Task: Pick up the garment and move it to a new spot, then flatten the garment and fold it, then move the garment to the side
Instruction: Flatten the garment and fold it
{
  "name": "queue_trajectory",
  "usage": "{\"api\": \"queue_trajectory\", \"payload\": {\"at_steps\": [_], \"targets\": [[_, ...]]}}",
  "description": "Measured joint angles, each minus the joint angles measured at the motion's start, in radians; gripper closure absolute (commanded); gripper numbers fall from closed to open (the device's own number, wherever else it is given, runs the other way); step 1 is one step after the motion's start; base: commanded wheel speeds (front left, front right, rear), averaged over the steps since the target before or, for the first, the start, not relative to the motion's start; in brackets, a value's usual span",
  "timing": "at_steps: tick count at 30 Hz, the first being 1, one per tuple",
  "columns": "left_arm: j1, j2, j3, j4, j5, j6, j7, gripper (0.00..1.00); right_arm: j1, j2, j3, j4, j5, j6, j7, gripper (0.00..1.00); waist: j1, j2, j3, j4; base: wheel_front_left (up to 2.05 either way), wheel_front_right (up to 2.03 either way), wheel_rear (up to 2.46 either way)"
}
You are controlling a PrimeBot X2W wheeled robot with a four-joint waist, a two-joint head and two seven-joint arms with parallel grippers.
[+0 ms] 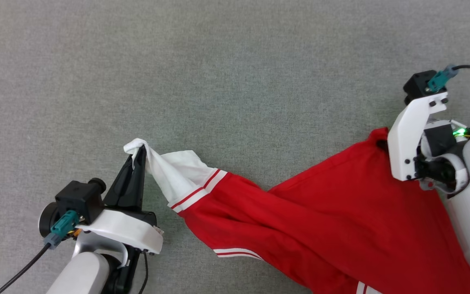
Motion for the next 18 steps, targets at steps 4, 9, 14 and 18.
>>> {"api": "queue_trajectory", "payload": {"at_steps": [4, 9, 14, 18], "targets": [[-0.003, 0.010, 0.005, 0.017, -0.006, -0.007, -0.002, 1.00, -0.001, -0.002, 0.016, 0.015, -0.006, 0.001, -0.087, 1.00, 0.0000, 0.0000, -0.034, -0.008, 0.00, 0.00, 0.00], [-0.088, 0.037, 0.018, 0.048, -0.008, -0.036, 0.013, 1.00, -0.019, 0.000, -0.012, 0.028, -0.037, 0.001, -0.215, 1.00, 0.0000, 0.0000, -0.104, -0.020, 0.00, 0.00, 0.00], [-0.237, 0.058, 0.042, 0.138, -0.021, -0.070, 0.052, 1.00, -0.062, 0.031, -0.057, 0.059, -0.091, 0.001, -0.343, 1.00, 0.0000, 0.0000, -0.180, -0.041, 0.00, 0.00, 0.00], [-0.380, 0.049, 0.043, 0.256, -0.039, -0.101, 0.093, 1.00, -0.114, 0.067, -0.104, 0.105, -0.123, 0.002, -0.442, 1.00, -0.0001, 0.0000, -0.236, -0.067, 0.00, 0.00, 0.00]]}}
